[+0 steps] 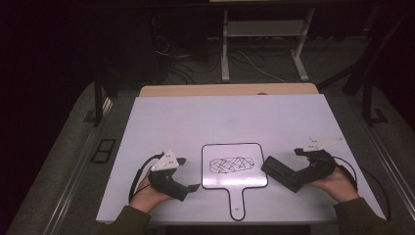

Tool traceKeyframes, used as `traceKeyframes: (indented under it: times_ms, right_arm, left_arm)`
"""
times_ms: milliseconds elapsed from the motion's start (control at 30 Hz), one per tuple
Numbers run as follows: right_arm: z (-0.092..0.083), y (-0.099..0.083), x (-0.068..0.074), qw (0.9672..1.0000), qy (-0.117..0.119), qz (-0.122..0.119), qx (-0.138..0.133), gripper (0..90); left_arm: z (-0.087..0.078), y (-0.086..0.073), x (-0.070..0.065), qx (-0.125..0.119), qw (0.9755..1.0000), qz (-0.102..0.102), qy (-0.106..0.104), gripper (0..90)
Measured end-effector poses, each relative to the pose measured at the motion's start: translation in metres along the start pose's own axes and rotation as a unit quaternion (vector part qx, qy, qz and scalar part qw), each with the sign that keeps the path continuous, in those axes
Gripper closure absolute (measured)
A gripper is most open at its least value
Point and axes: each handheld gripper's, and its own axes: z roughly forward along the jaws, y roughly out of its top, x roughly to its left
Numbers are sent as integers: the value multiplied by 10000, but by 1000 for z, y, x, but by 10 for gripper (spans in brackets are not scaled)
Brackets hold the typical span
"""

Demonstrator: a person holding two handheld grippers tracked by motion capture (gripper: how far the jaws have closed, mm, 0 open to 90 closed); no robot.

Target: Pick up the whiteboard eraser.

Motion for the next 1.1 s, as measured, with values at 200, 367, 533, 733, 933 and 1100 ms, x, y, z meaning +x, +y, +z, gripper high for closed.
traceKeyframes:
  times_ms: [200,367,533,733,933,1100]
  right_arm:
    - [6,-2,2,9997,75,-59,245,10]
    - [9,-3,5,9992,140,-111,364,16]
    - [11,-5,7,9986,151,-191,477,42]
    - [17,-7,7,9973,48,-209,708,78]
    - [22,-9,11,9960,3,-291,840,155]
    - [24,-9,11,9954,-60,-258,921,155]
  left_arm:
    - [0,0,-1,1,10000,19,6,1]
    - [1,0,-1,43,10000,23,-5,1]
    - [2,-1,-1,49,10000,26,-9,1]
    - [2,-1,-1,58,10000,24,-22,1]
    - [2,-1,-2,41,10000,2,-34,2]
    - [2,-1,-2,42,10000,3,-32,2]
